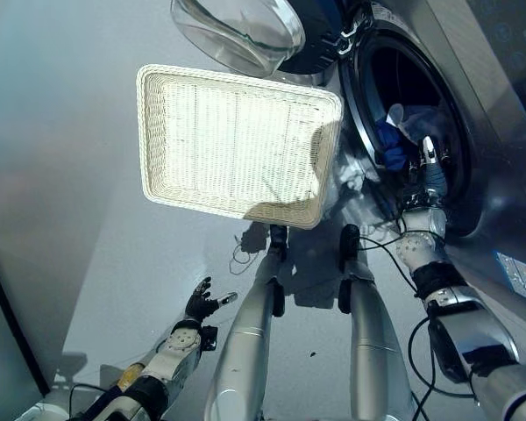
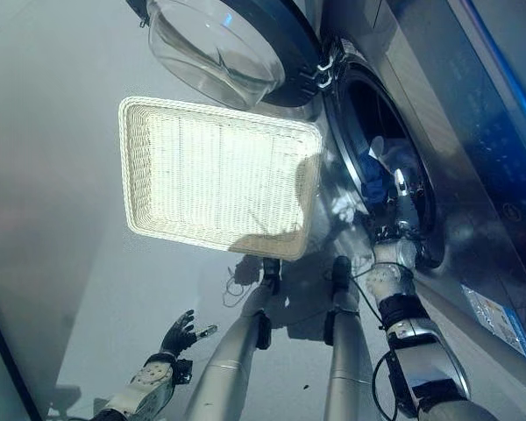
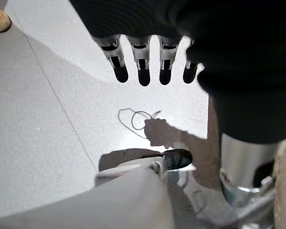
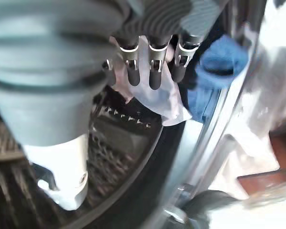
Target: Put the clothes into the washing machine.
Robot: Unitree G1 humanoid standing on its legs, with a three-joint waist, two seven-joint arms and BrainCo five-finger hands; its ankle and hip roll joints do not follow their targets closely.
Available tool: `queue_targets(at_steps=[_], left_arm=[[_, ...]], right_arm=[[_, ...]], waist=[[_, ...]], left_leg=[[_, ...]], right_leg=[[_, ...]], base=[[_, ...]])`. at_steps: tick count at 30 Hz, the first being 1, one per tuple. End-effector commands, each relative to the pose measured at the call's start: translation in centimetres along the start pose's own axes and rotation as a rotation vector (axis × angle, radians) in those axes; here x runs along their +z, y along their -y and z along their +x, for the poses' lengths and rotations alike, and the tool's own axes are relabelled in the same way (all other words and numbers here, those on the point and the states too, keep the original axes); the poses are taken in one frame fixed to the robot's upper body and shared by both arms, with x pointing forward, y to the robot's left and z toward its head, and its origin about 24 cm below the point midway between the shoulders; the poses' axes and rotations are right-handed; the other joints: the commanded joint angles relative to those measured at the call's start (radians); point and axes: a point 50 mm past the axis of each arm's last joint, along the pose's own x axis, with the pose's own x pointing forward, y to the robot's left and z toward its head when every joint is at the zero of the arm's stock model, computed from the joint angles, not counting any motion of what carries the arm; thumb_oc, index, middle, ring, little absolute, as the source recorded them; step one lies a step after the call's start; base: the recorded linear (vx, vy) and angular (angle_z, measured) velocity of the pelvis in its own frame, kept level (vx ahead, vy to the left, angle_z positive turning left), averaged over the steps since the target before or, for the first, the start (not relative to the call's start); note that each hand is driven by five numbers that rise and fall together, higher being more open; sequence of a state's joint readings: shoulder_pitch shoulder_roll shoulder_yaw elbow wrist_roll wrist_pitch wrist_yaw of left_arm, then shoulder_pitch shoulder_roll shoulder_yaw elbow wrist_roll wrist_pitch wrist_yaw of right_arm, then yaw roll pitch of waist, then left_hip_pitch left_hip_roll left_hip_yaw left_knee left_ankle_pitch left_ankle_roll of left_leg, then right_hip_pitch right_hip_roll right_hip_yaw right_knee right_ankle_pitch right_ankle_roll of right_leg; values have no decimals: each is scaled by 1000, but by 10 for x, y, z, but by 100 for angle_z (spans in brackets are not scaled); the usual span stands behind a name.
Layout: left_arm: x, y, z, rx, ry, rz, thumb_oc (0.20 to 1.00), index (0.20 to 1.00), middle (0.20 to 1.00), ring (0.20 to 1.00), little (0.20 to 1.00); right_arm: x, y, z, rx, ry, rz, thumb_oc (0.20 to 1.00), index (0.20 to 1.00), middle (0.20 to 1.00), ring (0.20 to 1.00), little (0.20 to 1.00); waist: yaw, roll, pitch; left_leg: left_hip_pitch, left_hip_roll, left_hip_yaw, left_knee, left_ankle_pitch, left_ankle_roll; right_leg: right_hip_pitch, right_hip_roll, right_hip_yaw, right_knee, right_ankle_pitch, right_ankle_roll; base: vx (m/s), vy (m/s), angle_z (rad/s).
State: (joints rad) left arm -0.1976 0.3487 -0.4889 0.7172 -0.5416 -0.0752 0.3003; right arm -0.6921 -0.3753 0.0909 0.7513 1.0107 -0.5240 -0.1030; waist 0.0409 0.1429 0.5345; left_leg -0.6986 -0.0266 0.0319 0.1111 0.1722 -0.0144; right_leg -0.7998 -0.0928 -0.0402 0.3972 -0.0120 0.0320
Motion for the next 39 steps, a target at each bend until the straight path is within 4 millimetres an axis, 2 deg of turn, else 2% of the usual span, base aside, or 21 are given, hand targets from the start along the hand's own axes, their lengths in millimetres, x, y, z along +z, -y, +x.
queue_targets(at_steps=[1, 3, 4, 6, 10, 14, 16, 18, 20, 21, 22, 23, 26, 27, 28, 29, 30, 32, 35, 39], left_arm=[[-16, -3, -3, 23, -36, -18, 1000, 1000, 1000, 1000, 1000], [-17, -5, -3, 35, -37, -28, 1000, 1000, 1000, 1000, 1000], [-19, -6, -4, 37, -43, -27, 1000, 1000, 1000, 1000, 1000], [-23, -8, -3, 52, -52, -22, 1000, 1000, 1000, 1000, 1000], [-24, -13, -1, 66, -59, -18, 1000, 1000, 1000, 1000, 1000], [-24, -16, 2, 38, -61, -37, 1000, 1000, 1000, 1000, 1000], [-23, -15, 2, -30, -58, -60, 1000, 1000, 1000, 1000, 1000], [-22, -15, 3, -103, -55, -82, 1000, 1000, 1000, 1000, 1000], [-23, -18, 3, -151, -61, -84, 1000, 1000, 1000, 1000, 1000], [-24, -21, 4, -174, -71, -83, 1000, 1000, 1000, 1000, 1000], [-24, -22, 3, -181, -73, -82, 1000, 1000, 1000, 1000, 1000], [-30, -27, 2, -190, -97, -65, 1000, 1000, 1000, 1000, 1000], [-36, -29, 0, -206, -116, -45, 1000, 1000, 1000, 1000, 1000], [-42, -29, -2, -213, -142, -28, 1000, 1000, 1000, 1000, 1000], [-54, -26, -7, -238, -187, 8, 1000, 1000, 1000, 1000, 1000], [-57, -25, -8, -244, -195, 14, 1000, 1000, 1000, 1000, 1000], [-66, -21, -12, -264, -224, 27, 1000, 1000, 1000, 1000, 1000], [-71, -17, -15, -275, -243, 17, 1000, 1000, 1000, 1000, 1000], [-92, -9, -25, -278, -318, -37, 1000, 1000, 1000, 1000, 1000], [-110, -5, -36, -273, -399, -41, 1000, 1000, 1000, 1000, 1000]], right_arm=[[1, 7, -16, 80, 34, -141, 1000, 1000, 1000, 1000, 1000], [-18, 9, -30, 119, -45, -226, 1000, 1000, 1000, 1000, 1000], [-22, 10, -35, 118, -55, -239, 1000, 1000, 1000, 1000, 1000], [-47, 15, -55, 160, -171, -384, 1000, 1000, 1000, 1000, 1000], [-64, 26, -68, 171, -277, -474, 1000, 1000, 1000, 1000, 1000], [-79, 50, -77, 110, -440, -489, 1000, 1000, 1000, 1000, 1000], [-84, 62, -82, 79, -502, -507, 1000, 1000, 1000, 1000, 1000], [-91, 71, -91, 86, -575, -573, 1000, 1000, 1000, 1000, 1000], [-95, 87, -103, 91, -655, -646, 1000, 1000, 1000, 1000, 1000], [-100, 99, -117, 95, -738, -686, 1000, 1000, 1000, 1000, 1000], [-101, 103, -120, 92, -756, -698, 1000, 1000, 1000, 1000, 1000], [-105, 122, -142, 96, -869, -745, 1000, 1000, 1000, 1000, 1000], [-109, 140, -166, 86, -984, -778, 1000, 1000, 1000, 1000, 1000], [-111, 150, -183, 82, -1066, -790, 1000, 1000, 1000, 1000, 1000], [-112, 164, -211, 83, -1193, -815, 1000, 1000, 1000, 1000, 1000], [-113, 167, -218, 84, -1215, -818, 1000, 1000, 1000, 1000, 1000], [-113, 174, -236, 64, -1274, -820, 1000, 1000, 1000, 1000, 1000], [-113, 178, -247, 50, -1313, -805, 1000, 1000, 1000, 1000, 1000], [-114, 184, -276, 51, -1409, -802, 1000, 1000, 1000, 1000, 1000], [-117, 183, -289, 45, -1453, -783, 1000, 1000, 1000, 1000, 1000]], waist=[[-24, 4, -15], [-32, -9, -15], [-34, -11, -15], [-41, -31, -15], [-46, -50, -15], [-46, -67, -15], [-41, -72, -15], [-39, -82, -15], [-35, -89, -15], [-32, -97, -15], [-31, -99, -15], [-26, -108, -42], [-23, -119, -77], [-22, -130, -111], [-25, -145, -169], [-27, -147, -181], [-30, -154, -222], [-32, -158, -249], [-38, -165, -325], [-37, -172, -371]], left_leg=[[34, -63, 0, 38, -66, -4], [36, -65, 1, 33, -61, -3], [47, -66, 0, 34, -69, -3], [71, -69, -1, 33, -77, -4], [94, -76, -2, 43, -89, -2], [154, -85, -3, 58, -115, 2], [200, -87, -6, 62, -135, 4], [250, -88, -9, 62, -139, 4], [310, -81, -7, 58, -145, 2], [362, -73, -3, 55, -149, 1], [378, -71, -2, 51, -150, 1], [427, -60, 0, 36, -151, -2], [467, -55, -2, 17, -153, -3], [501, -52, -3, 1, -155, -5], [562, -46, -5, -28, -159, -8], [577, -46, -7, -37, -160, -8], [618, -43, -8, -54, -164, -8], [647, -41, -10, -69, -167, -7], [720, -38, -14, -115, -174, -6], [760, -40, -16, -130, -185, -7]], right_leg=[[58, 64, -65, -129, 85, 14], [63, 61, -62, -153, 108, 18], [73, 60, -62, -153, 101, 19], [101, 51, -58, -186, 120, 27], [127, 37, -56, -215, 142, 37], [186, 24, -53, -235, 150, 46], [231, 22, -49, -236, 141, 49], [283, 15, -47, -235, 138, 55], [343, 10, -47, -228, 127, 58], [397, 6, -45, -222, 117, 61], [414, 5, -44, -223, 113, 62], [469, -1, -48, -225, 101, 66], [515, -3, -48, -233, 91, 67], [556, -5, -50, -245, 84, 70], [627, -1, -55, -270, 73, 70], [643, 1, -55, -278, 71, 70], [684, 6, -55, -295, 67, 70], [713, 10, -56, -310, 66, 69], [781, 29, -56, -364, 72, 66], [828, 43, -59, -412, 80, 60]], base=[[-40, 68, -2], [-54, 80, -2], [-54, 88, 1], [-62, 95, -4], [-51, 85, -3], [-50, 80, 1], [-48, 42, 4], [-42, 6, 8], [9, -12, 14], [44, -26, 13], [88, -45, 12], [65, -30, 7], [92, -34, 8], [262, -72, 2], [280, -68, 0], [330, -59, 16], [189, -28, 18], [200, -40, 4], [214, -47, -3], [127, -46, 0]])
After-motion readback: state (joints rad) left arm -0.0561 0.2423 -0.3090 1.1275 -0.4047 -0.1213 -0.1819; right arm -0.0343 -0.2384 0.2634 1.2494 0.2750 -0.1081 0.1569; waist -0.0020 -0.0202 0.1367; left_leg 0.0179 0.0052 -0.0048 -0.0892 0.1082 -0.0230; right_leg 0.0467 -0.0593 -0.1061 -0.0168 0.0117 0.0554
